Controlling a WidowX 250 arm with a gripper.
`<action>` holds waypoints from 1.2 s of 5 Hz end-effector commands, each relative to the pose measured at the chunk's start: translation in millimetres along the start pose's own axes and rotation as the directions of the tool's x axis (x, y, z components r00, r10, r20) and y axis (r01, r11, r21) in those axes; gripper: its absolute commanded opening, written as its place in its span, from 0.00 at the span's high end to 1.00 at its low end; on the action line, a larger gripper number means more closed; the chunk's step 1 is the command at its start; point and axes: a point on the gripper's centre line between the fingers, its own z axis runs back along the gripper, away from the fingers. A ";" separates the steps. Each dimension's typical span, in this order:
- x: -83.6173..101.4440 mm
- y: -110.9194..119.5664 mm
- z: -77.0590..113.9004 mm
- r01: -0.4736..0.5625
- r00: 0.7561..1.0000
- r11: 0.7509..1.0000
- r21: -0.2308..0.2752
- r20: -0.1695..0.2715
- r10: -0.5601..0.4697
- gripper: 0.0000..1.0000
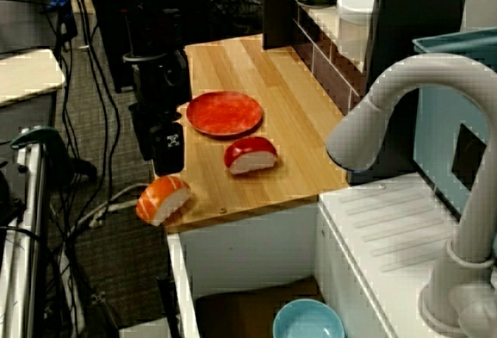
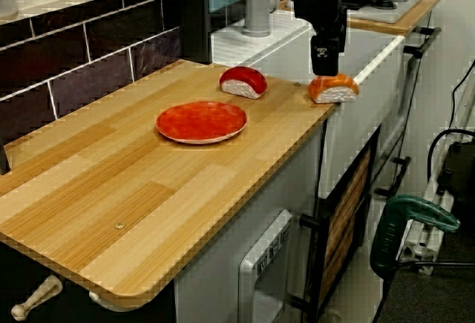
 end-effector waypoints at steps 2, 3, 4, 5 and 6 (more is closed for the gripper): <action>-9.3 -9.5 6.1 -0.006 0.999 1.000 -0.013 0.032 0.006 0.00; -11.4 -9.0 1.7 -0.028 0.999 0.999 -0.015 0.040 0.029 0.00; -13.5 -8.4 -4.0 -0.070 0.996 0.997 -0.022 0.055 0.071 0.00; -12.7 -6.4 -11.4 -0.140 0.988 0.990 -0.023 0.064 0.141 0.00; -10.2 -4.6 -13.3 -0.176 0.982 0.984 -0.029 0.066 0.178 0.00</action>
